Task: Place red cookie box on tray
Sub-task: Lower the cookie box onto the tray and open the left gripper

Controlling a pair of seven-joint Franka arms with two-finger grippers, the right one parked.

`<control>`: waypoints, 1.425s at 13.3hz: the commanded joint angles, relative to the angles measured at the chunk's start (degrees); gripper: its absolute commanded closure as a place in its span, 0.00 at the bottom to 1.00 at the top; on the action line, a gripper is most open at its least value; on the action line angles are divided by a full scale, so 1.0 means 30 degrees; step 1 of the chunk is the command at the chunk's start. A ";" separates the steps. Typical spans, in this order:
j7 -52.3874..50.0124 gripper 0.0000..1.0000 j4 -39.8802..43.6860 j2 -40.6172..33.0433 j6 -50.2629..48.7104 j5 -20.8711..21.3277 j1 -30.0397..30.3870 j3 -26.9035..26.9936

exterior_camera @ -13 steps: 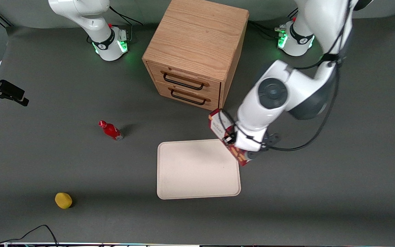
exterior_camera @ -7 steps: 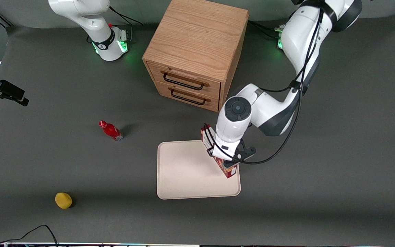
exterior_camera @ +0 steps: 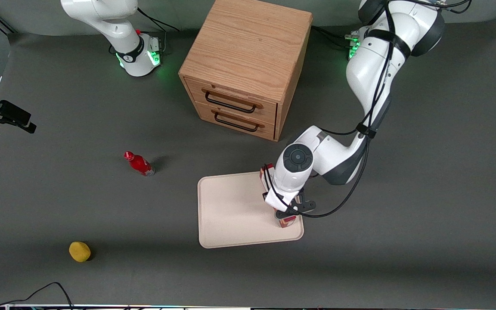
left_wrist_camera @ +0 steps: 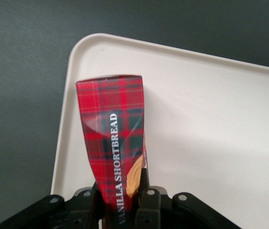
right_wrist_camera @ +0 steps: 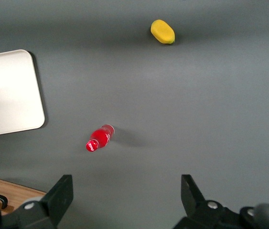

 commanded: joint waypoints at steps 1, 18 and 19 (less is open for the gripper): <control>0.0590 0.70 0.0608 0.0406 -0.0151 0.0157 -0.0198 0.0013; 0.2868 0.00 0.0988 -0.1406 -0.4300 -0.0749 0.1321 -0.1153; 0.3804 0.00 0.0959 -0.1990 -0.5442 -0.1070 0.1819 -0.1448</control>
